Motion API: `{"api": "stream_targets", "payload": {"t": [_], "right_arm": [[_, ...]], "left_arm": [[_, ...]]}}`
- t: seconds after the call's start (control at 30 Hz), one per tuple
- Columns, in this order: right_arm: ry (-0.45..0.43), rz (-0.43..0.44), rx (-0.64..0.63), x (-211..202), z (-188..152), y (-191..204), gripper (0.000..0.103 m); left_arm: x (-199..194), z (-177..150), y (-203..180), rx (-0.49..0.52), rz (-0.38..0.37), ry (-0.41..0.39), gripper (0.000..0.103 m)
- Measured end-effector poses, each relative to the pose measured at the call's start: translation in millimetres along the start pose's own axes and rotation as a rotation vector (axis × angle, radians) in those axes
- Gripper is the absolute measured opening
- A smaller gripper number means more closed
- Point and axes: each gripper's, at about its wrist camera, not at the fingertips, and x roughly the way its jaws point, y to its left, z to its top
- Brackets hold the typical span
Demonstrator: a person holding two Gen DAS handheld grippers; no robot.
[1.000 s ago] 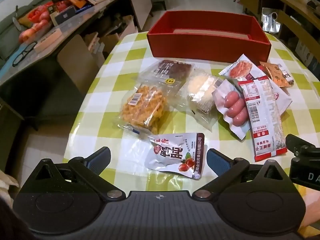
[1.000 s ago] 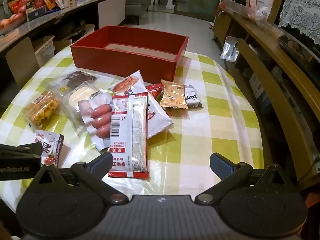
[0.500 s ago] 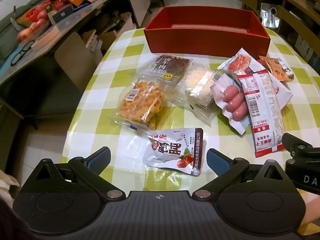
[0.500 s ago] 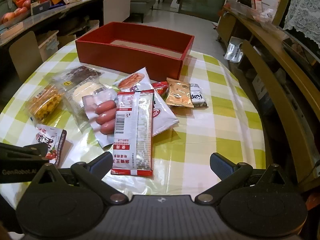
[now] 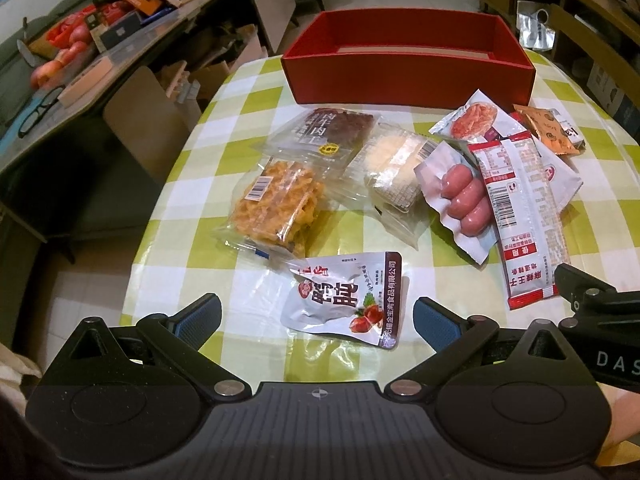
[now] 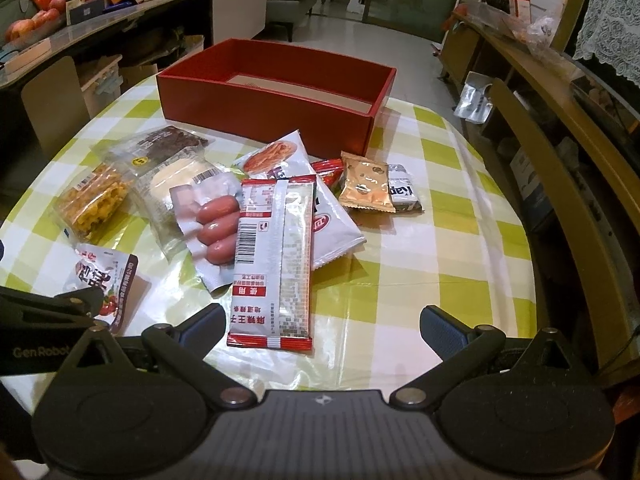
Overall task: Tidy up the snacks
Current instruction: 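Move the left tool toward the white pouch while the right tool approaches the long red-white package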
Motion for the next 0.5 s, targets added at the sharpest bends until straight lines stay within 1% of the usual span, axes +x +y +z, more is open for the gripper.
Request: {"api": "stream_targets", "payload": {"t": [0.5], "right_arm": [[0.015,0.007,0.001,2.9,0.0,-0.1,0.103]], "left_arm": [[0.4,0.3,-0.1,0.005,0.003,0.004,0.103]]}}
